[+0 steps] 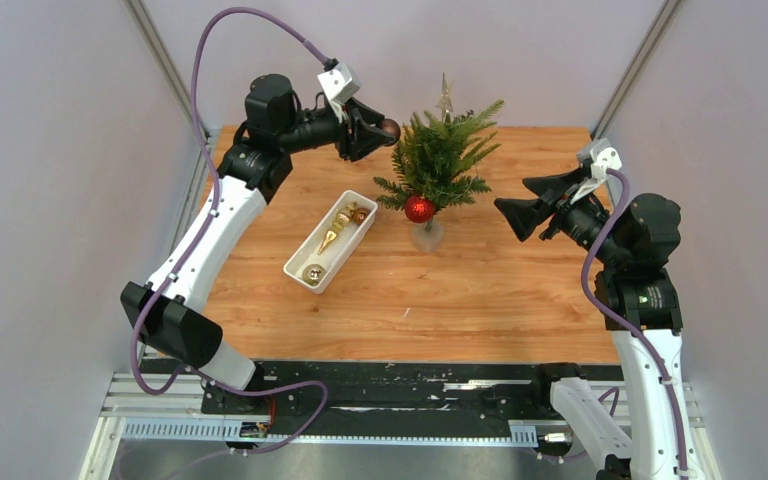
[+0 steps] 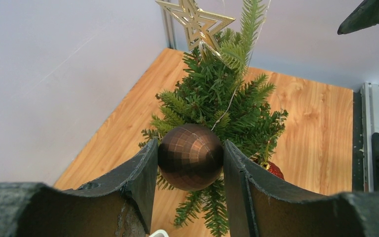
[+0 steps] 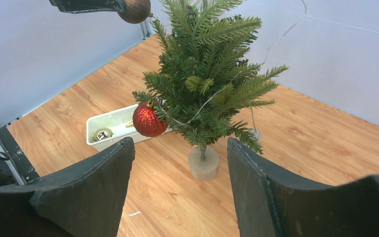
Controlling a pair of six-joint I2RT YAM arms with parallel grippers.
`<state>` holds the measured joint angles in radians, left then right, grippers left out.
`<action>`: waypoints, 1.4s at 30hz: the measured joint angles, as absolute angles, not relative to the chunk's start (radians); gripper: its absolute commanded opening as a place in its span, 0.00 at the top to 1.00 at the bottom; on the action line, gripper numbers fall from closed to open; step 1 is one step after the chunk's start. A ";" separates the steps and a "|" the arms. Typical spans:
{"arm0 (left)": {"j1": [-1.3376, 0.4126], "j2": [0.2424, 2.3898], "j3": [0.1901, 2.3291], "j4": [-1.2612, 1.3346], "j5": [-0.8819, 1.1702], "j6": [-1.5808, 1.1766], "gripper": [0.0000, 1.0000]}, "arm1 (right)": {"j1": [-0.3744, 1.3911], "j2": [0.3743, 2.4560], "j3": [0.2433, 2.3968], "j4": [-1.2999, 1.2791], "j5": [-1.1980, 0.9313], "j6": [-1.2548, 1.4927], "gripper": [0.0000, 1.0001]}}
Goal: Decorate the small christmas tree
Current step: Hang the decoration item on the Christmas tree.
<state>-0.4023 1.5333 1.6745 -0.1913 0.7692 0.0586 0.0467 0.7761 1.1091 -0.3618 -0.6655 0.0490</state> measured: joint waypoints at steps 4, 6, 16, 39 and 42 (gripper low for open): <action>-0.402 1.529 1.672 -0.191 0.770 0.059 1.00 | 0.047 0.776 1.109 -0.362 -0.665 0.049 0.31; -0.402 1.524 1.665 -0.192 0.773 0.059 1.00 | 0.047 0.776 1.109 -0.362 -0.665 0.049 0.31; -0.402 1.512 1.630 -0.199 0.777 0.059 1.00 | 0.047 0.776 1.109 -0.362 -0.665 0.049 0.31; -0.412 1.512 1.614 -0.201 0.805 0.085 1.00 | 0.047 0.775 1.102 -0.362 -0.665 0.049 0.31; -0.416 1.512 1.610 -0.202 0.807 0.089 1.00 | 0.047 0.775 1.099 -0.362 -0.665 0.049 0.31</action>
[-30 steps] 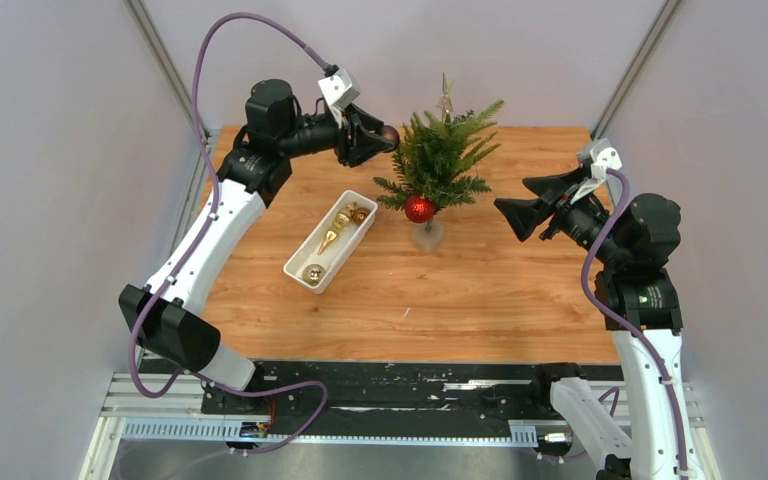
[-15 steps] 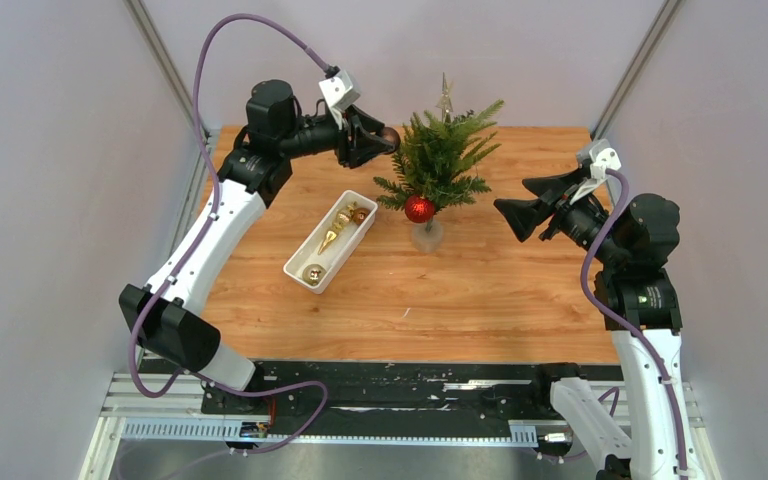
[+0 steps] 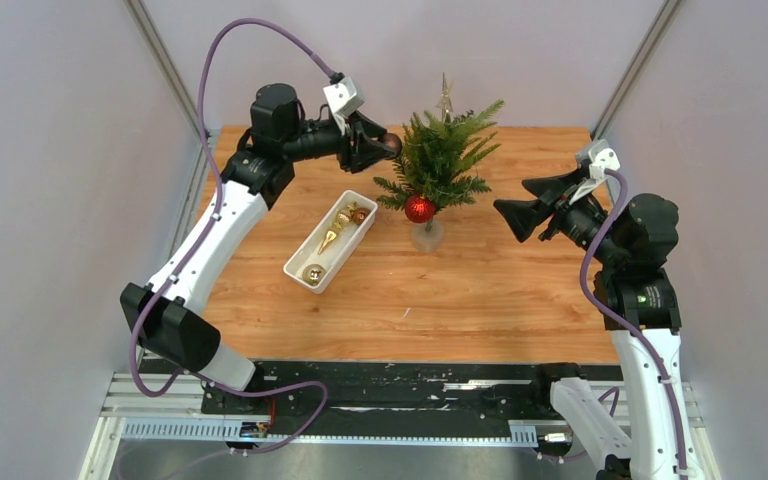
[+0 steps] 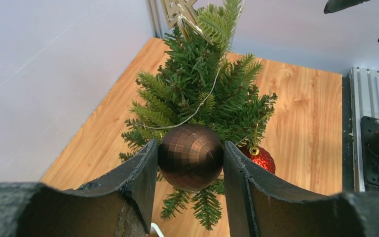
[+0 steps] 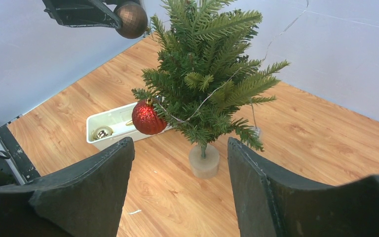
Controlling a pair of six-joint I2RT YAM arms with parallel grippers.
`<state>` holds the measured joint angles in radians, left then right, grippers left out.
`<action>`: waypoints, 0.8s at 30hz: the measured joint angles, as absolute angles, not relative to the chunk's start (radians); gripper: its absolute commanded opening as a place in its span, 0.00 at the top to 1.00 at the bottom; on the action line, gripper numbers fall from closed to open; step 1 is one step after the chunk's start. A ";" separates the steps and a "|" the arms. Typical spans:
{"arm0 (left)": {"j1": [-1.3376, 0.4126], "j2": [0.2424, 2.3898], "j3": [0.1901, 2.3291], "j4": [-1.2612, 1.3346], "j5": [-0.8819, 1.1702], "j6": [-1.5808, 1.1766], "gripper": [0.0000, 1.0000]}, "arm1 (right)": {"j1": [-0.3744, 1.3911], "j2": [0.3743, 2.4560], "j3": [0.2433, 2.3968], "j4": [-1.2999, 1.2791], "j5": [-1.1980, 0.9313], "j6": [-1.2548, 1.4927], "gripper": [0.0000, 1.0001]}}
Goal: Decorate the small christmas tree
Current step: Hang the decoration item on the Christmas tree.
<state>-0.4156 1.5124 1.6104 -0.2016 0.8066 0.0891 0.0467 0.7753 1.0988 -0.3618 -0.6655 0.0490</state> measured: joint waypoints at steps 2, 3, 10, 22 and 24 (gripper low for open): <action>-0.417 1.512 1.605 -0.202 0.808 0.096 1.00 | 0.047 0.775 1.098 -0.362 -0.665 0.049 0.31; -0.418 1.512 1.600 -0.202 0.810 0.100 1.00 | 0.047 0.775 1.098 -0.362 -0.665 0.049 0.31; -0.427 1.503 1.562 -0.218 0.811 0.134 1.00 | 0.047 0.775 1.096 -0.362 -0.668 0.049 0.31; -0.450 1.473 1.536 -0.248 0.809 0.232 1.00 | 0.047 0.775 1.093 -0.362 -0.673 0.049 0.31; -0.458 1.470 1.530 -0.259 0.803 0.259 1.00 | 0.047 0.775 1.093 -0.362 -0.673 0.049 0.31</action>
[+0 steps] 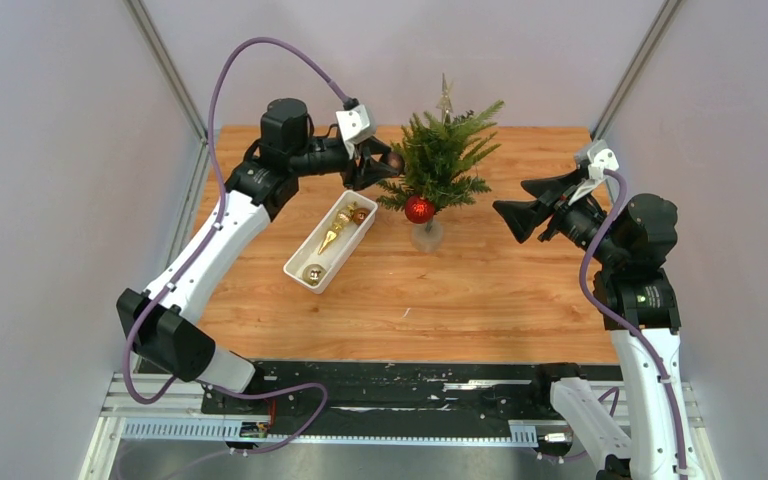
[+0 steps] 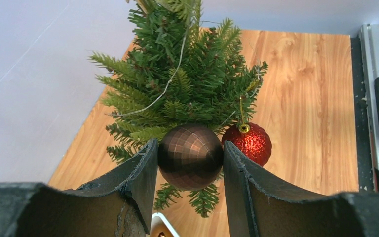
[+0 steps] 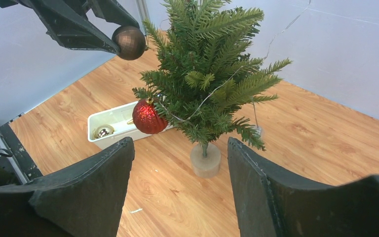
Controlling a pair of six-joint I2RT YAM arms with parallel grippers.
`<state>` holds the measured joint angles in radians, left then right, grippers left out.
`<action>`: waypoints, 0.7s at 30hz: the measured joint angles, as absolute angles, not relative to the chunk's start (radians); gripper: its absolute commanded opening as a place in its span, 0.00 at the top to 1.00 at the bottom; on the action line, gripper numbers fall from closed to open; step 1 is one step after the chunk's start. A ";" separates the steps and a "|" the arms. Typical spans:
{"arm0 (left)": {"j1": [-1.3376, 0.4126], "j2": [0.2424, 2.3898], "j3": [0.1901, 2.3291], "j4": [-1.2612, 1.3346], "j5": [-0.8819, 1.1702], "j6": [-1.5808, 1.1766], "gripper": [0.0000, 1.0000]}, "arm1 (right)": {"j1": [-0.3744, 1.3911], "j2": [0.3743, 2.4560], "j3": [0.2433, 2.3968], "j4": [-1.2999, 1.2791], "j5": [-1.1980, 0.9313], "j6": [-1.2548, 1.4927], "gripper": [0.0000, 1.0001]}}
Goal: Decorate the small christmas tree
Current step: Hang the decoration item on the Christmas tree.
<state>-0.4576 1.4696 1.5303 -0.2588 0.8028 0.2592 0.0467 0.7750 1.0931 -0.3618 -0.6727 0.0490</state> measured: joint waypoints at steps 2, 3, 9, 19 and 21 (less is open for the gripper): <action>-0.469 1.467 1.530 -0.274 0.793 0.290 1.00 | 0.047 0.775 1.093 -0.362 -0.673 0.049 0.31; -0.475 1.465 1.528 -0.276 0.786 0.302 1.00 | 0.047 0.775 1.093 -0.362 -0.673 0.049 0.31; -0.492 1.462 1.528 -0.281 0.755 0.348 1.00 | 0.047 0.775 1.093 -0.362 -0.672 0.049 0.31; -0.512 1.462 1.526 -0.324 0.714 0.461 1.00 | 0.047 0.768 1.093 -0.362 -0.673 0.049 0.31; -0.521 1.462 1.526 -0.332 0.697 0.509 1.00 | 0.047 0.768 1.093 -0.362 -0.674 0.049 0.31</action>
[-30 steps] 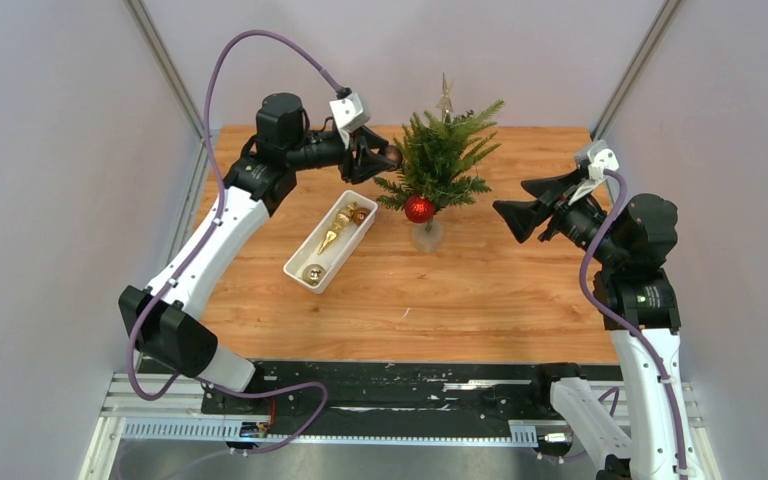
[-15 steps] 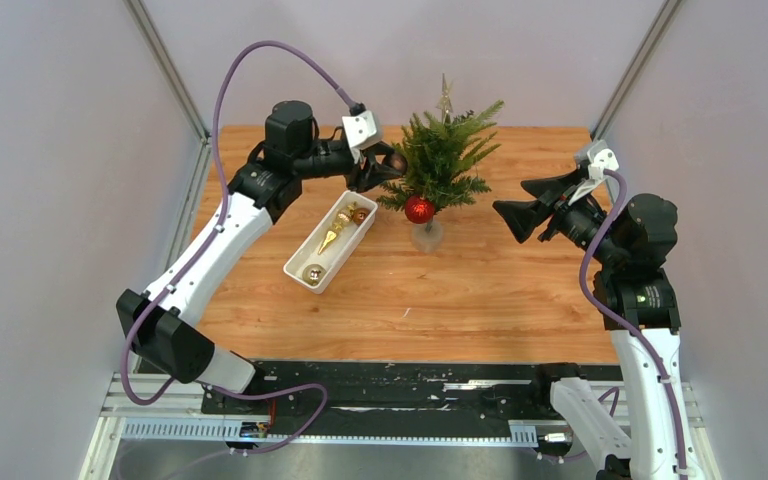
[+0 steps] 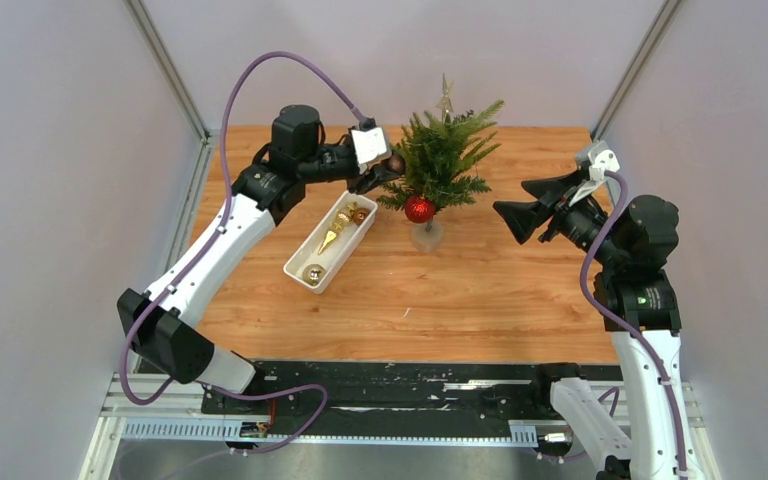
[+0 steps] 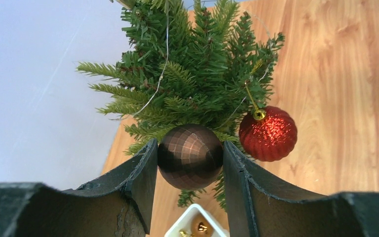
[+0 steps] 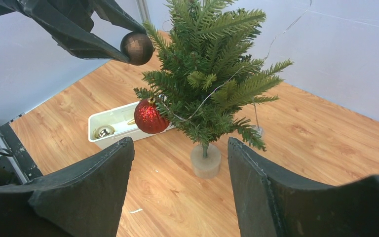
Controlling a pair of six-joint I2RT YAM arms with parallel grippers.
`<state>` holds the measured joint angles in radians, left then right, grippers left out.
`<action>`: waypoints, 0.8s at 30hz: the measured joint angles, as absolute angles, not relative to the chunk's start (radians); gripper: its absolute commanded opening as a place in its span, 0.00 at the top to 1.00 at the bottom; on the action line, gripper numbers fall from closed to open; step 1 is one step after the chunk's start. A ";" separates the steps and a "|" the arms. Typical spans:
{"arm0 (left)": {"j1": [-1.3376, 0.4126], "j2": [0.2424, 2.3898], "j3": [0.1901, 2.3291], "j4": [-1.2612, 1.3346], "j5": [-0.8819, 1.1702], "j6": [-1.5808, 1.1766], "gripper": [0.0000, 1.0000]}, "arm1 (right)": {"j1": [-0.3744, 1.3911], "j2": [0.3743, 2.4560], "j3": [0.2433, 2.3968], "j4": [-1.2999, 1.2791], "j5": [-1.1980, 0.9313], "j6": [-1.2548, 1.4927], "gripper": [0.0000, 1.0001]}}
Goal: Decorate the small christmas tree
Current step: Hang the decoration item on the Christmas tree.
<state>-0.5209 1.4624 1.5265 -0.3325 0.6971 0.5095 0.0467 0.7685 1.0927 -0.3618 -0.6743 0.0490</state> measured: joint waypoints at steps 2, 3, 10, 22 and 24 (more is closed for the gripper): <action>-0.524 1.462 1.525 -0.338 0.686 0.560 1.00 | 0.047 0.768 1.093 -0.362 -0.675 0.049 0.30; -0.524 1.462 1.523 -0.344 0.680 0.588 1.00 | 0.047 0.768 1.093 -0.362 -0.675 0.049 0.30; -0.535 1.452 1.487 -0.370 0.646 0.783 1.00 | 0.047 0.768 1.093 -0.362 -0.676 0.049 0.31; -0.588 1.426 1.433 -0.376 0.598 1.043 0.94 | 0.047 0.769 1.093 -0.362 -0.683 0.049 0.30; -0.590 1.420 1.415 -0.379 0.588 1.089 0.91 | 0.047 0.769 1.093 -0.362 -0.684 0.049 0.30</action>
<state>-0.5903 1.4204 1.4151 -0.3786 0.5880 1.0893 0.0467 0.7689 1.0927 -0.3618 -0.6838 0.0486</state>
